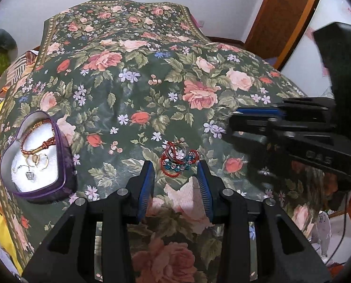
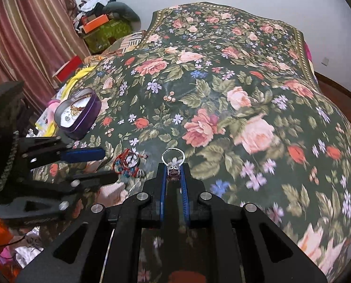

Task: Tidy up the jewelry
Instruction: 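Close the left gripper on the beaded bracelet and lift while the right holds the ring, then carry the beaded bracelet with the left gripper and the ring with the right into the tin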

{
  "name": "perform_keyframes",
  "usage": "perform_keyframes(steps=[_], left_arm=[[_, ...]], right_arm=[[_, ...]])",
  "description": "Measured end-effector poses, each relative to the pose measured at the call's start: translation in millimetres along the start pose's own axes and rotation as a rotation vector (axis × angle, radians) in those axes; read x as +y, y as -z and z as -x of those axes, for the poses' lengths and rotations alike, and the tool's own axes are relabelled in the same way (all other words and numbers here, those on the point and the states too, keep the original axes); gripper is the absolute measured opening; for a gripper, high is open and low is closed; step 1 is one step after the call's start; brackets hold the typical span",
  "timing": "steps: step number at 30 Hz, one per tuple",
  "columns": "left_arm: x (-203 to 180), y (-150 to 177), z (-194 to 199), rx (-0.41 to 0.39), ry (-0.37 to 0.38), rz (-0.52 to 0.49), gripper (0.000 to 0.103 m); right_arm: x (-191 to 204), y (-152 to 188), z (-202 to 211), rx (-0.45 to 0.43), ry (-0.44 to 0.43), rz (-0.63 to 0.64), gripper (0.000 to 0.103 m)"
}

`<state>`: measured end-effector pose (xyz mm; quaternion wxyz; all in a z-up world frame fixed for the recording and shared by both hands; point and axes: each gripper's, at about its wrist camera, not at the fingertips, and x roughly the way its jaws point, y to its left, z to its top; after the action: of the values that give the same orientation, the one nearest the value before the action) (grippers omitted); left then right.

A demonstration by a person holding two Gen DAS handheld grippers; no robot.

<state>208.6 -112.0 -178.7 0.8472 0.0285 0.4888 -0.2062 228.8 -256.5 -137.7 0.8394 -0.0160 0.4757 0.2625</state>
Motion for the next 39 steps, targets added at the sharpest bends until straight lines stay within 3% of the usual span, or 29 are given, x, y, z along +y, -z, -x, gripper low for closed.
perform_keyframes(steps=[8,11,13,17,22,39], left_arm=[[3,1,-18,0.017,-0.046,-0.002,0.037],[1,5,-19,0.007,-0.062,-0.011,0.027],[2,6,-19,0.002,-0.055,-0.005,0.008],[4,6,-18,-0.006,-0.040,0.012,0.001],[8,6,-7,-0.034,-0.039,0.041,0.000],[27,-16,75,-0.238,-0.059,0.098,0.000]], right_arm=[[-11,13,9,-0.018,-0.010,-0.042,0.010],[-14,14,9,-0.022,-0.021,-0.057,0.010],[-12,15,9,-0.024,-0.025,-0.056,0.010],[-11,15,9,-0.026,-0.033,-0.057,0.010],[-12,15,10,-0.033,-0.041,-0.067,0.010],[-1,1,20,-0.073,-0.064,-0.055,0.010]])
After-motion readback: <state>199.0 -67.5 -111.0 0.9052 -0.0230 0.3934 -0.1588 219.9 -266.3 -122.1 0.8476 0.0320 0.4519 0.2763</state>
